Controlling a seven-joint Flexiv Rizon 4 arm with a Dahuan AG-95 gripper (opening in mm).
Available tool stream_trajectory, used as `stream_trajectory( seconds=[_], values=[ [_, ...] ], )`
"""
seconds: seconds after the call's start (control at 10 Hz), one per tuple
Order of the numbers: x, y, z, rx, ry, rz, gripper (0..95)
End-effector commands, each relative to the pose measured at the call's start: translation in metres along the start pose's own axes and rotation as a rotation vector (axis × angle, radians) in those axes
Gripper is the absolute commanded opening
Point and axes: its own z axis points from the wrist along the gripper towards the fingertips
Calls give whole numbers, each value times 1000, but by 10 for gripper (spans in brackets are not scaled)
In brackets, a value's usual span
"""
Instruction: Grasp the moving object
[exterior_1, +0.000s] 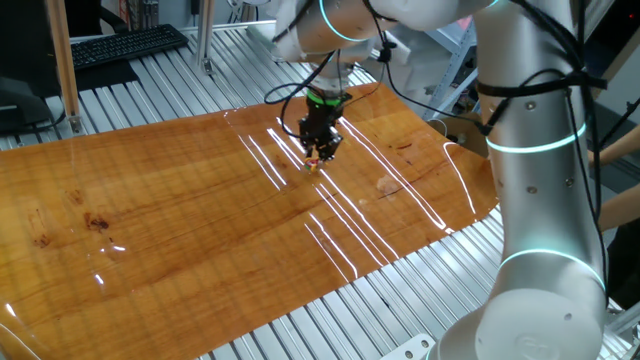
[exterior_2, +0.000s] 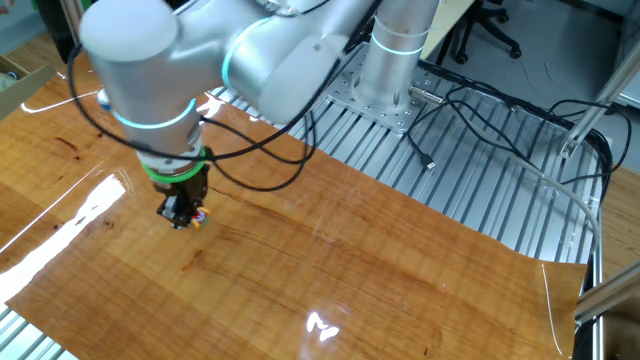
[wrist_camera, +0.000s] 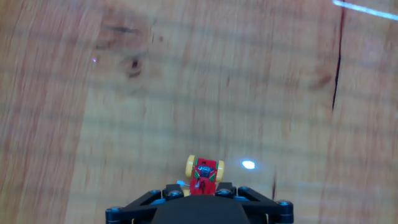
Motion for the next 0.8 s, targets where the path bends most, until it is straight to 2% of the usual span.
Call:
stream_trajectory(
  seconds=[0.1,0.3,0.4,0.5,0.6,0.8],
  values=[
    [13,2,-9,6,6,-125,0],
    [29,5,-20,8,-7,-256,0],
    [32,5,-22,7,-11,-288,0],
    [41,5,-29,11,-29,-426,0],
    [47,5,-34,20,-33,-526,0],
    [57,3,-41,19,-27,-659,0]
  ],
)
